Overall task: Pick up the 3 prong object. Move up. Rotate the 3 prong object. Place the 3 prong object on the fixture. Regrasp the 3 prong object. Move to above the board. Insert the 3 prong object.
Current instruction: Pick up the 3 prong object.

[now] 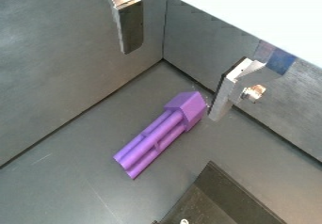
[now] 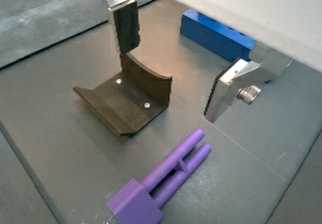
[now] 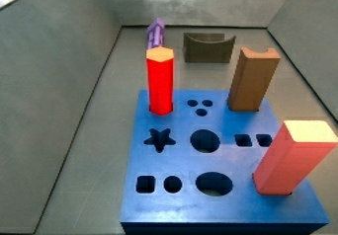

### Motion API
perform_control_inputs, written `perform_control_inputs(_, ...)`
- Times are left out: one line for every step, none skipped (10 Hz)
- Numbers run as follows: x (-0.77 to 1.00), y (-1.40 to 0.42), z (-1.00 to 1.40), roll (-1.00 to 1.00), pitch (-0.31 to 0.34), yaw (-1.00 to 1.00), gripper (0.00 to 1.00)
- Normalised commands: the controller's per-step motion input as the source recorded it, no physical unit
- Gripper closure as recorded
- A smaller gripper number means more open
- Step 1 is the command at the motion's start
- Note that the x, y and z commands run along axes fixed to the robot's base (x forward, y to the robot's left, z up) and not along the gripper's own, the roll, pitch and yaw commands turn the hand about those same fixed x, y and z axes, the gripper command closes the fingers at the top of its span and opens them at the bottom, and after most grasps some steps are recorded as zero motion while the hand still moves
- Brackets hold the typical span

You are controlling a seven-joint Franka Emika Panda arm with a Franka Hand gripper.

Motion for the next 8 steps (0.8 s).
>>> perform_control_inputs(0.00,0.00,-0.07,0.00,-0.014,0.00,0.00)
perform_control_inputs(0.00,0.11,-0.15,-0.01,0.000,0.00,0.00)
perform_control_inputs(0.00,0.32,-0.32,-0.05,0.000,0.00,0.00)
perform_control_inputs(0.00,0.40,-0.41,-0.07,0.000,0.07,0.00)
perform_control_inputs(0.00,0.46,-0.40,-0.12,-0.026,0.11,0.00)
perform_control_inputs(0.00,0.31,-0.47,-0.11,-0.084,0.02,0.00)
perform_control_inputs(0.00,0.44,-0.50,-0.15,-0.073,0.04,0.00)
perform_control_inputs(0.03,0.44,-0.44,-0.16,-0.083,0.05,0.00)
